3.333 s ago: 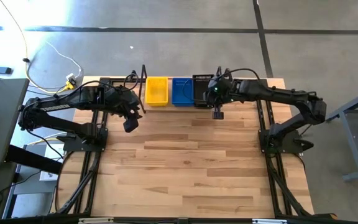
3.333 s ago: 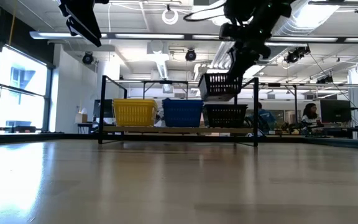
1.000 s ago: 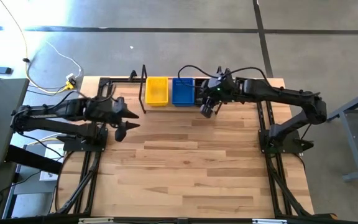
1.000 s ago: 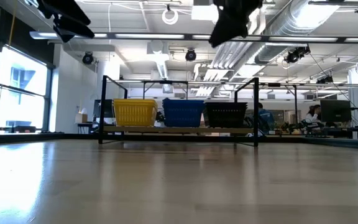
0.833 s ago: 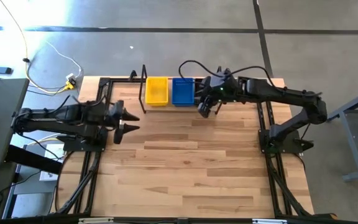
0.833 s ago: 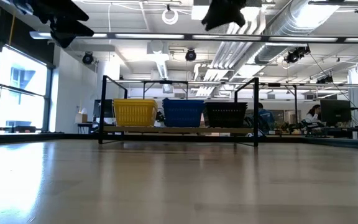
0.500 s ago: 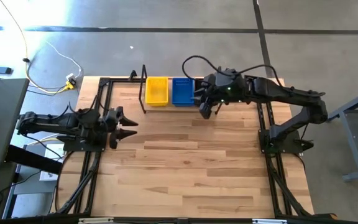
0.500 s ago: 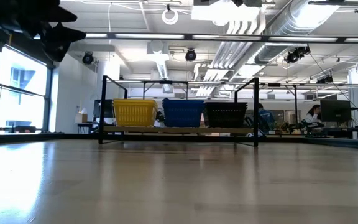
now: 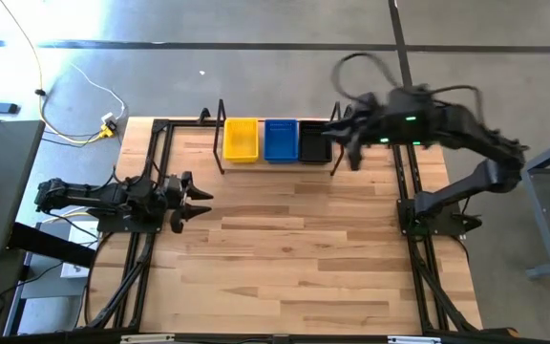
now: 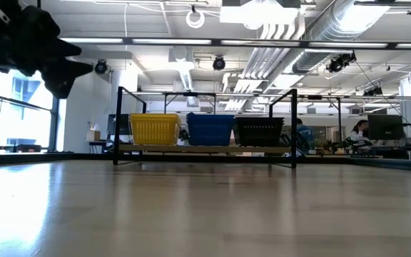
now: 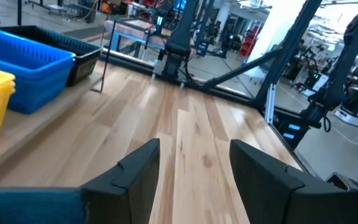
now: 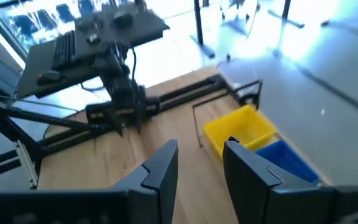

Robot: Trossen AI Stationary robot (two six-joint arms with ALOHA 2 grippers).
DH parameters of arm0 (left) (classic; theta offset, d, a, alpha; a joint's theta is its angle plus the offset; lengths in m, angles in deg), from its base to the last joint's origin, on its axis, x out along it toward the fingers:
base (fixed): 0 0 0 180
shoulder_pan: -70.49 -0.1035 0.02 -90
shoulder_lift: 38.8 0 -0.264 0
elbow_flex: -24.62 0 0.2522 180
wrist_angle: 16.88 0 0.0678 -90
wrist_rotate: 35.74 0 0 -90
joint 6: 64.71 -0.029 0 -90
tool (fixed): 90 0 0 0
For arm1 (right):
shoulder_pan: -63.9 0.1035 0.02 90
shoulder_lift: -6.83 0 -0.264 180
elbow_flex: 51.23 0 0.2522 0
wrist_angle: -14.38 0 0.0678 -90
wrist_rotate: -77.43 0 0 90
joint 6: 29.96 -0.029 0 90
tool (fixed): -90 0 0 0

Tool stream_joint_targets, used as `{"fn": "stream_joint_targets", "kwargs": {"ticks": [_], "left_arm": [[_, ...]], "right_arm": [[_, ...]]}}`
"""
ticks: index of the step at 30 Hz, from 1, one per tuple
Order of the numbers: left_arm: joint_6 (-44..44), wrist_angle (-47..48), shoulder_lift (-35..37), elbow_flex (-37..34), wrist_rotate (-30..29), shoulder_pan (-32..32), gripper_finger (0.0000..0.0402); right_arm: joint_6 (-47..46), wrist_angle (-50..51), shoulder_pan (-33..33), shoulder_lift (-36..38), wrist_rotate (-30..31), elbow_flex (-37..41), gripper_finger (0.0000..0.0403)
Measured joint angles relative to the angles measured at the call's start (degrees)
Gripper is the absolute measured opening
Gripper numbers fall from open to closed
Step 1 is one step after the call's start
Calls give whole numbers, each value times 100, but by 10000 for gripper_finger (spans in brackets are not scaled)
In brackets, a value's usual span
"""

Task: Stack baskets on shelf by color
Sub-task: Return to Home Position

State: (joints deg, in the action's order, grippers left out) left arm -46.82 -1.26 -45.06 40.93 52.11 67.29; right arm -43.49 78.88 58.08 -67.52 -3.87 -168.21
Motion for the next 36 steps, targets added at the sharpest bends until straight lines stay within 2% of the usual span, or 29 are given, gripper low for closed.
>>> {"fn": "stream_joint_targets", "kwargs": {"ticks": [5,8,21,27,36], "left_arm": [[-46,-313,-99,-189,24,-3,184],[-61,-258,-122,-184,22,-15,184],[-52,-255,-166,-184,0,-15,184],[-51,-255,-166,-184,0,-15,184],[-52,-255,-166,-184,0,-14,184]], "right_arm": [[322,-21,2,982,454,239,113],[479,-235,2,1727,632,758,113],[333,-2018,149,4834,510,4711,113],[302,-2832,149,5722,464,6393,113],[287,-4123,149,6457,480,8374,113]]}}
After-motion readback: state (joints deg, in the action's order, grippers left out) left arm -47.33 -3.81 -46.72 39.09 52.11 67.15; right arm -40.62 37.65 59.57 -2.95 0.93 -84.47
